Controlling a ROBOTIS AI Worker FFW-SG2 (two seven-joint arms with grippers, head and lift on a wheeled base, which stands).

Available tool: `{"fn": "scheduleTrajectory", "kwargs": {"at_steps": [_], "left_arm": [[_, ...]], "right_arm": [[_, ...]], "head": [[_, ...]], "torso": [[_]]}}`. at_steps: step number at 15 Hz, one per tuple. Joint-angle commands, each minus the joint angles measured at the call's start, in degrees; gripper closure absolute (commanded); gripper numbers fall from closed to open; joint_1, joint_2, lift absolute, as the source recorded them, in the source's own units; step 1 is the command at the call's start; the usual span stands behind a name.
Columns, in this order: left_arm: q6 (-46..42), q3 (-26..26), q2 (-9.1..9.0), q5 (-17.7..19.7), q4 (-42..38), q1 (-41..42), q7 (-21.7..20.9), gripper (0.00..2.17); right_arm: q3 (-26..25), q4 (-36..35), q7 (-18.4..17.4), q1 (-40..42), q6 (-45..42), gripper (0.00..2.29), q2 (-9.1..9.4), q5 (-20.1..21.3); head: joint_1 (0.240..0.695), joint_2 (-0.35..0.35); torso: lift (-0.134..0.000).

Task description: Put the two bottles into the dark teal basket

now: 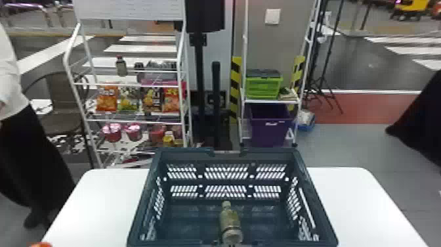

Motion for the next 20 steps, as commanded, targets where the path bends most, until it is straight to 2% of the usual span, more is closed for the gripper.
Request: {"fn": "scheduleTrajectory", "kwargs": {"at_steps": [1,2,3,4,5,6,7,10,12,14,16,18,19,20], "left_arm": [[17.4,2.5,-0.40,-0.3,-9.9,-4.0,-1.8,2.15],[27.4,3.0,-1.19,-0.7,-13.8,-7.1,-4.2,2.15],[36.4,4.2,-3.22,-1.2,-17.4,-10.9,-7.0,2.15],[43.8,3.9,-4.33,-3.3,-19.8,-14.6,-9.4,2.15],[55.0,2.3,-4.33,-7.2,-22.6,-20.7,-12.7,2.15],[66.8,0.6,-4.33,-12.0,-24.4,-27.3,-18.4,2.15],[75.1,-1.9,-4.33,-15.9,-24.7,-32.6,-22.3,2.15],[83.3,-15.5,-4.33,-25.4,-20.0,-44.0,-23.6,2.15],[85.1,-21.7,-4.33,-28.4,-13.4,-50.3,-24.3,2.15],[84.9,-26.5,-4.33,-30.4,-3.6,-57.4,-26.4,2.15],[84.7,-30.1,-4.33,-33.1,6.2,-63.6,-30.5,2.15],[83.9,-32.9,-4.33,-33.8,16.3,-68.4,-33.8,2.15],[81.7,-34.3,-4.33,-35.5,20.8,-70.0,-34.4,2.15],[75.9,-34.6,-4.33,-38.2,26.6,-71.1,-35.7,2.15]], "right_arm": [[0.0,1.5,0.2,0.1,-1.0,0.02,0.04,0.0],[0.0,1.7,1.2,0.1,-1.5,0.02,0.39,-0.4],[0.0,1.8,1.5,0.2,-1.5,0.02,0.57,-0.5],[0.0,1.9,1.5,0.3,-1.5,0.02,0.57,-0.5],[0.0,2.2,1.5,0.4,-1.7,0.02,0.57,-0.5],[-0.4,2.6,1.5,0.4,-1.7,0.02,0.66,-0.5],[-0.6,3.1,1.5,0.7,-2.2,0.02,0.92,-0.5],[-2.8,5.0,3.9,1.2,-4.3,0.02,3.03,-1.3],[-3.7,5.9,4.2,1.3,-5.0,0.02,3.82,-1.5],[-4.8,6.7,4.7,1.3,-5.2,0.02,4.52,-2.4],[-5.6,7.3,4.7,1.3,-5.2,0.02,4.79,-2.8],[-6.4,7.8,4.9,1.3,-5.2,0.02,5.49,-3.1],[-6.8,7.9,5.4,1.2,-5.2,0.02,5.84,-3.5],[-7.1,8.2,5.7,1.1,-5.2,0.02,5.93,-3.8]], "head": [[0.499,0.000],[0.499,0.000],[0.499,0.000],[0.499,0.000],[0.499,0.000],[0.499,0.000],[0.499,0.000],[0.499,0.000],[0.499,0.000],[0.499,0.000],[0.499,0.000],[0.499,0.000],[0.499,0.000],[0.499,0.000]], "torso": [[0.000],[0.000],[0.000],[0.000],[0.000],[0.000],[0.000],[0.000],[0.000],[0.000],[0.000],[0.000],[0.000],[0.000]]}}
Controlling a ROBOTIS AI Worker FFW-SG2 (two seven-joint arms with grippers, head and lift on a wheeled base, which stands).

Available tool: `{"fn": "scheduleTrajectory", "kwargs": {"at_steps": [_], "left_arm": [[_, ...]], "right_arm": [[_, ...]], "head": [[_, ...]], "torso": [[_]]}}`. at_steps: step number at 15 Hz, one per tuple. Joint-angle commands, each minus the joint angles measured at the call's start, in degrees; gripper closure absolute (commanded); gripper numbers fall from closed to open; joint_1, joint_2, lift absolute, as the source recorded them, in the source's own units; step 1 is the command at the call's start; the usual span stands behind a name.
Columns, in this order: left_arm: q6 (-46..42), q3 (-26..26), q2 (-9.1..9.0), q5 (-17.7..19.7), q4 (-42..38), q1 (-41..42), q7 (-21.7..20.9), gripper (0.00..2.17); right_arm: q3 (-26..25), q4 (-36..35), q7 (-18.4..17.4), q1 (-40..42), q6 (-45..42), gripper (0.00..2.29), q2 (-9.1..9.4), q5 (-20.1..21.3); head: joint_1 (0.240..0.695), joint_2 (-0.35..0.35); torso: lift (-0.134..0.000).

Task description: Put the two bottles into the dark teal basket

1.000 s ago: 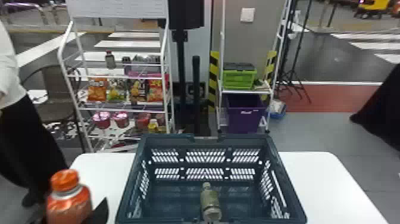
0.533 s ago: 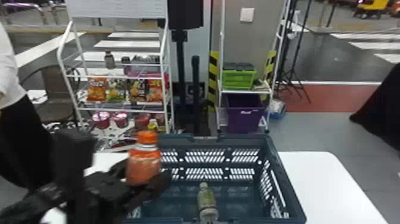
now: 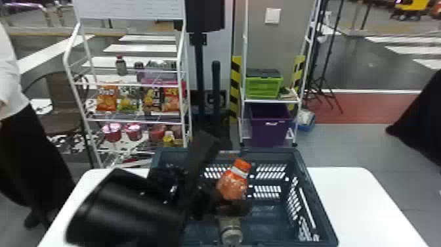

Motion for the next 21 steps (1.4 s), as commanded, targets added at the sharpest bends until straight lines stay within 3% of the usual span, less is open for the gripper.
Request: {"fn": "scheduleTrajectory", "kwargs": {"at_steps": [1,4,6,7,8,9,10,12,15,18,19,21], "left_arm": [[-8.4,-1.0,-0.33,-5.1,12.8,-3.8,-2.8,2.15],[-13.5,-2.0,-0.33,-6.9,24.5,-8.0,-3.5,2.15],[-15.4,-2.0,-0.33,-7.1,26.7,-8.4,-3.4,2.13],[-15.4,-1.8,-0.33,-7.1,26.0,-8.1,-3.1,1.88],[-15.6,-1.4,-0.33,-7.0,24.7,-7.4,-2.5,1.32],[-15.6,-1.0,-0.33,-6.7,22.7,-6.7,-2.0,0.31],[-15.4,-0.8,-0.33,-6.6,21.1,-6.4,-1.8,0.00],[-15.3,0.8,-0.33,-6.5,16.2,-5.1,-1.4,0.00],[-13.2,6.7,-0.33,-4.4,2.0,-0.9,-0.6,0.00],[-3.0,13.9,-0.33,3.7,-16.8,6.7,5.5,0.00],[0.7,18.0,-0.33,8.1,-23.2,10.7,7.7,0.00],[0.9,24.3,-0.33,13.9,-33.0,20.7,10.8,0.00]], "right_arm": [[-0.5,0.4,0.1,-0.2,0.1,0.03,0.36,-0.5],[-0.9,0.2,0.1,-0.1,0.3,0.03,0.36,-0.7],[-1.1,-0.1,0.1,0.0,0.3,0.03,0.36,-0.7],[-1.2,-0.2,0.1,0.0,0.5,0.03,0.36,-0.7],[-1.1,-0.4,0.1,0.0,0.8,0.03,0.36,-0.7],[-1.1,-0.7,0.1,0.2,1.0,0.03,0.36,-0.7],[-1.1,-1.0,0.1,0.3,0.8,0.03,0.36,-0.7],[-1.0,-1.5,0.1,0.8,0.7,0.03,0.36,-0.7],[-1.1,-2.2,0.6,1.9,-0.2,0.03,0.45,-0.7],[-1.1,-3.2,0.8,2.7,-1.3,0.03,0.45,-0.5],[-1.1,-3.8,1.4,2.9,-1.3,0.03,0.53,-0.5],[-1.1,-4.7,1.5,3.5,-1.3,0.03,0.53,-0.1]], "head": [[0.499,0.000],[0.499,0.000],[0.499,0.000],[0.499,0.000],[0.499,0.000],[0.499,0.000],[0.499,0.000],[0.499,0.000],[0.499,0.000],[0.499,0.000],[0.499,0.000],[0.499,0.000]], "torso": [[0.000],[0.000],[0.000],[0.000],[0.000],[0.000],[0.000],[0.000],[0.000],[0.000],[0.000],[0.000]]}}
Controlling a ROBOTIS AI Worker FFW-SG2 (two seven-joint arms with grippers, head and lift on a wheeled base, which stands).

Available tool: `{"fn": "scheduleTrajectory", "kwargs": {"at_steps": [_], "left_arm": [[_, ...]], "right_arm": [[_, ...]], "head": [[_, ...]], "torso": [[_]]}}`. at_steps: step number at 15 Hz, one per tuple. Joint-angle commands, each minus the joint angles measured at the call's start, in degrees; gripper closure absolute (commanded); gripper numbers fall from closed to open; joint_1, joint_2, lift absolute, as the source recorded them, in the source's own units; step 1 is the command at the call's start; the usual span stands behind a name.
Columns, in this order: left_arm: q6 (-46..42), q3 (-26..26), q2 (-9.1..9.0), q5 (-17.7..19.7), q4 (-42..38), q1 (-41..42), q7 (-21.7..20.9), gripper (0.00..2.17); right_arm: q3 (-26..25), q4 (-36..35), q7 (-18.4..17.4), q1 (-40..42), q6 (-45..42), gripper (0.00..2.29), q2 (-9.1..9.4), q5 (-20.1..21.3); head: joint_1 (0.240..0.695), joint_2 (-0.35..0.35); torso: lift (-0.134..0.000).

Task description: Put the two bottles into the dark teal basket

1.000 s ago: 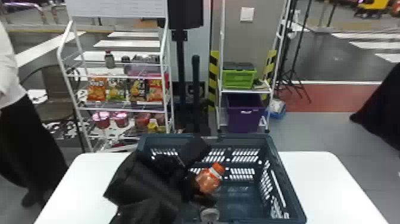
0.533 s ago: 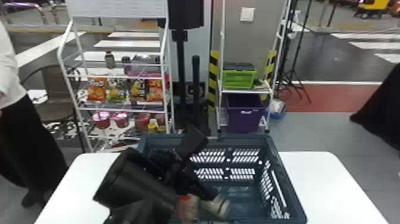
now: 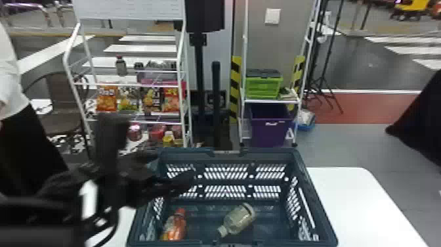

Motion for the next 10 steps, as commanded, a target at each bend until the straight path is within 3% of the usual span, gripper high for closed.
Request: {"fn": "scheduleTrajectory", "kwargs": {"at_steps": [1,2,5,7,10], "left_arm": [[-0.1,8.3,-0.32,7.5,-9.9,12.2,1.5,0.01],[-2.6,12.1,-0.32,11.4,-11.9,17.2,2.3,0.04],[-34.6,19.8,-0.32,21.9,-10.3,33.5,6.2,0.07],[-40.4,22.4,-0.32,27.1,-7.2,39.5,6.0,0.08],[-60.1,22.0,-0.32,28.0,2.4,45.6,8.1,0.08]], "right_arm": [[0.1,-1.0,0.1,0.6,0.0,0.03,-0.06,0.4],[0.1,-1.4,0.2,0.7,0.2,0.03,-0.06,0.4],[0.1,-3.3,0.3,1.3,2.3,0.03,-0.41,0.7],[0.1,-4.3,0.3,1.2,3.7,0.03,-0.68,1.1],[0.4,-4.8,0.6,0.9,6.5,0.03,-1.56,1.3]], "head": [[0.499,0.000],[0.499,0.000],[0.499,0.000],[0.499,0.000],[0.499,0.000]], "torso": [[0.000],[0.000],[0.000],[0.000],[0.000]]}}
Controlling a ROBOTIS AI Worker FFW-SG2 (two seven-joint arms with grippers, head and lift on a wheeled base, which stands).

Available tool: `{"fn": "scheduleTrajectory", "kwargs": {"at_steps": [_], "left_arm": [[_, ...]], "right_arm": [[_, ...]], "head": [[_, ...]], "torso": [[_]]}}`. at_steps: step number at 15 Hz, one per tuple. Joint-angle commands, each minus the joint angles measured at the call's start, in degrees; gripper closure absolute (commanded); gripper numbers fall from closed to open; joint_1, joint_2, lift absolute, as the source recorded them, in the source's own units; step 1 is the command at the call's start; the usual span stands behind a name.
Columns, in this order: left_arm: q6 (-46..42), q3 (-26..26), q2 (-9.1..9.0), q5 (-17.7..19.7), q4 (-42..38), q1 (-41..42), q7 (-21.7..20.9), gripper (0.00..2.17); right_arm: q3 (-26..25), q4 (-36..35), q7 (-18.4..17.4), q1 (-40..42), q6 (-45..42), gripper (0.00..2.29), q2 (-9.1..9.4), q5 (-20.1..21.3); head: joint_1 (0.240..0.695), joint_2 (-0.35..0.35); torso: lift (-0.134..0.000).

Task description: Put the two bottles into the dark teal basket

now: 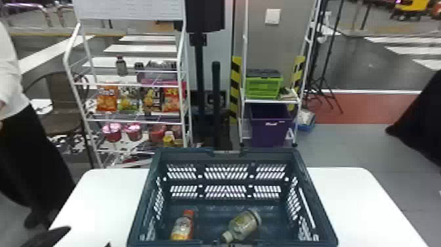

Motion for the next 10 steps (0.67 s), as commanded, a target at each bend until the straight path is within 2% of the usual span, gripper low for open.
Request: {"fn": "scheduleTrajectory", "kwargs": {"at_steps": [1,5,7,10], "left_arm": [[-16.5,-1.6,-0.32,0.2,7.9,4.3,2.0,0.09],[-35.2,-7.7,-0.32,-3.0,18.6,7.6,7.7,0.09],[-38.7,-10.3,-0.32,-4.2,21.6,8.0,10.5,0.09],[-39.6,-12.5,-0.32,-7.4,22.9,8.5,14.1,0.09]], "right_arm": [[0.2,-0.5,0.1,-0.1,2.1,0.03,-0.51,0.4],[0.2,-1.7,0.1,-0.2,6.7,0.03,-0.60,1.2],[0.2,-1.6,0.1,-1.1,10.7,0.03,-0.86,1.3],[0.4,-1.5,0.1,-1.3,11.1,0.03,-1.13,2.8]], "head": [[0.499,0.000],[0.499,0.000],[0.499,0.000],[0.499,0.000]], "torso": [[0.000],[0.000],[0.000],[0.000]]}}
